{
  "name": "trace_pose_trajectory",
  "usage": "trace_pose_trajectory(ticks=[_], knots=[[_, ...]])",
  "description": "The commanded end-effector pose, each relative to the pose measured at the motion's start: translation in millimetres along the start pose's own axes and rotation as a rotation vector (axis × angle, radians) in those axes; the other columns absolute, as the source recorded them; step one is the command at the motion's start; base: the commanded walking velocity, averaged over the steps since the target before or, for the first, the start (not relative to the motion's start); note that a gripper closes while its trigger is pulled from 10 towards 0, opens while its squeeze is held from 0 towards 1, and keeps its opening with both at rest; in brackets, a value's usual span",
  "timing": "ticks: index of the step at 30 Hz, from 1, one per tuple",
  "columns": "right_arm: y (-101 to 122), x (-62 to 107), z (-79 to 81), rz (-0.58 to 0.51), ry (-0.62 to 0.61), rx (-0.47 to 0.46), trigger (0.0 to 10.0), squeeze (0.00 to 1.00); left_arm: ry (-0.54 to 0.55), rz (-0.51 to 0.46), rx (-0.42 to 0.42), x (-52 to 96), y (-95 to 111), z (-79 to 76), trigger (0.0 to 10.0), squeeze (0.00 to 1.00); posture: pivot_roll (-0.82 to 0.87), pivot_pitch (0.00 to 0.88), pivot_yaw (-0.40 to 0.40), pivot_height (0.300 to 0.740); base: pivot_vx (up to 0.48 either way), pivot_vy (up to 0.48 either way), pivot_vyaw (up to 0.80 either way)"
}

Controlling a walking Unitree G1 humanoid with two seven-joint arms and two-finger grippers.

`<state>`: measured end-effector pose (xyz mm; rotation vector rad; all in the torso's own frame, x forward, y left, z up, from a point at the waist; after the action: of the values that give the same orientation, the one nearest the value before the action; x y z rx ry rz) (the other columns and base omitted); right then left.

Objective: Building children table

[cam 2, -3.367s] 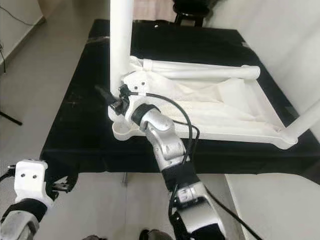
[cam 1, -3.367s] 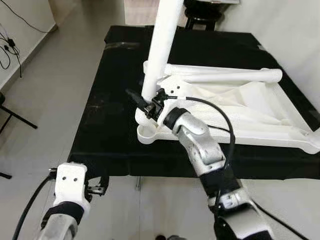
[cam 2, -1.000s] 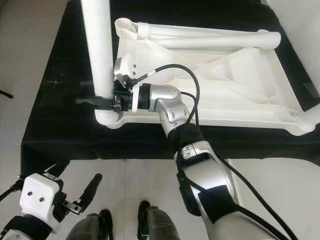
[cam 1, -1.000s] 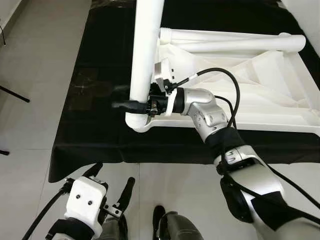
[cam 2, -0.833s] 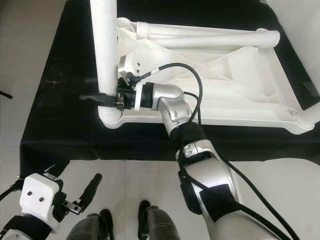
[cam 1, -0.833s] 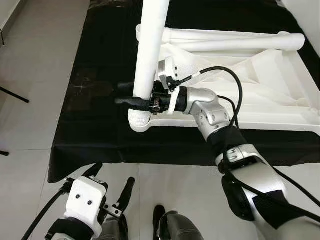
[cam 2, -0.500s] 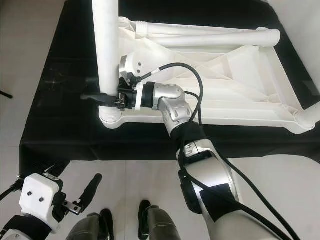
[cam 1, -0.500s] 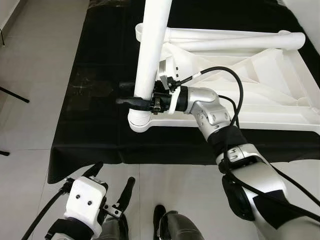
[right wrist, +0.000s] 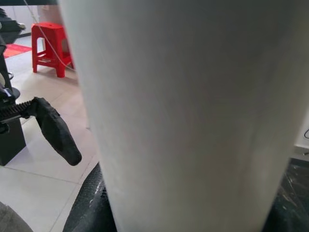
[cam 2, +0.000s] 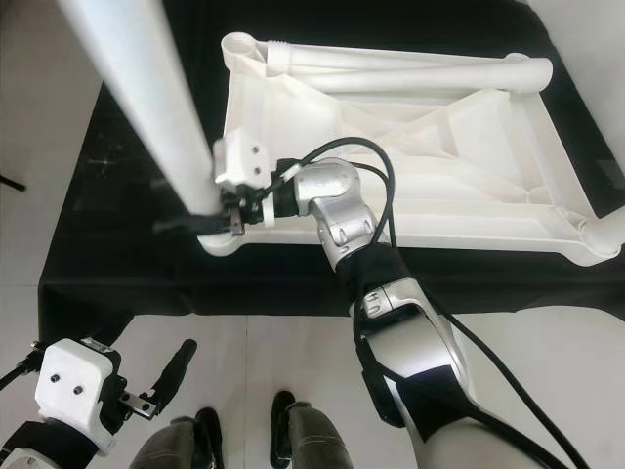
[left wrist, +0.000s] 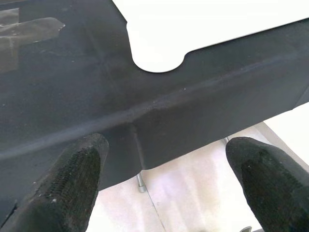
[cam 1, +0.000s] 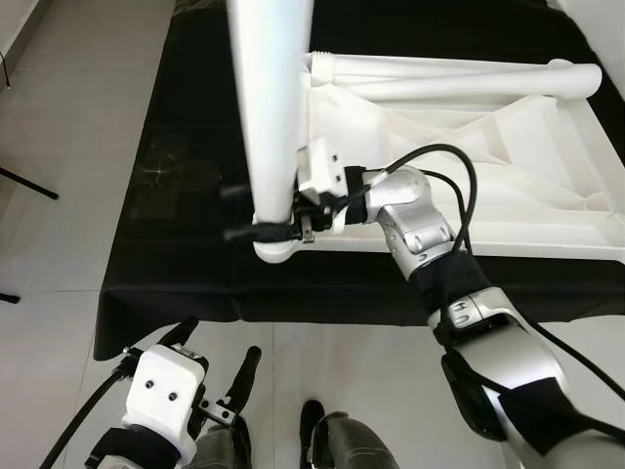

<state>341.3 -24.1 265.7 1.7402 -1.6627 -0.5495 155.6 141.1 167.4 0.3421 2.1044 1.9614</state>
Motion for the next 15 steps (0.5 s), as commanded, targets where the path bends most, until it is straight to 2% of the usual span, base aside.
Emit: trace_pose_trajectory(ticks=[1,8,14,15], knots=[[-27.6,-6.5,32.5,0.089,0.147,-0.114,10.0,0.0,-0.007,0.019,-0.013,2.9,-2.1,-0.2,10.0,0.0,-0.11,0.382,-0.103,0.74,0.0,0.0,0.0],[-25.4,-8.6,28.9,0.11,0.167,-0.1,10.0,0.0,-0.005,0.015,-0.014,2.2,-1.5,0.8,10.0,0.0,-0.11,0.388,-0.107,0.74,0.0,0.0,0.0],[-25.8,-10.8,22.3,0.11,0.117,-0.186,10.0,0.0,-0.004,0.013,-0.014,1.7,-1.0,0.8,10.0,0.0,-0.12,0.39,-0.109,0.74,0.0,0.0,0.0],[-29.3,-13.2,16.8,0.139,0.056,-0.224,10.0,0.0,-0.003,0.012,-0.013,1.6,-0.9,0.8,10.0,0.0,-0.12,0.39,-0.11,0.74,0.0,0.0,0.0]])
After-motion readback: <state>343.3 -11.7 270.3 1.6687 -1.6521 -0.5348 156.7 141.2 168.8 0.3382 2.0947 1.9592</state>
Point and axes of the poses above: a point about 5 cm out from each wrist's last joint towards the gripper, its own x axis pointing back from the gripper into the wrist, its own y axis along the axis of the wrist's last joint, z = x × y, the point moved 1 cm from there along -x, pointing out of the wrist towards the gripper, and after that the axes turned 13 degrees about x, right-handed, at the moved point
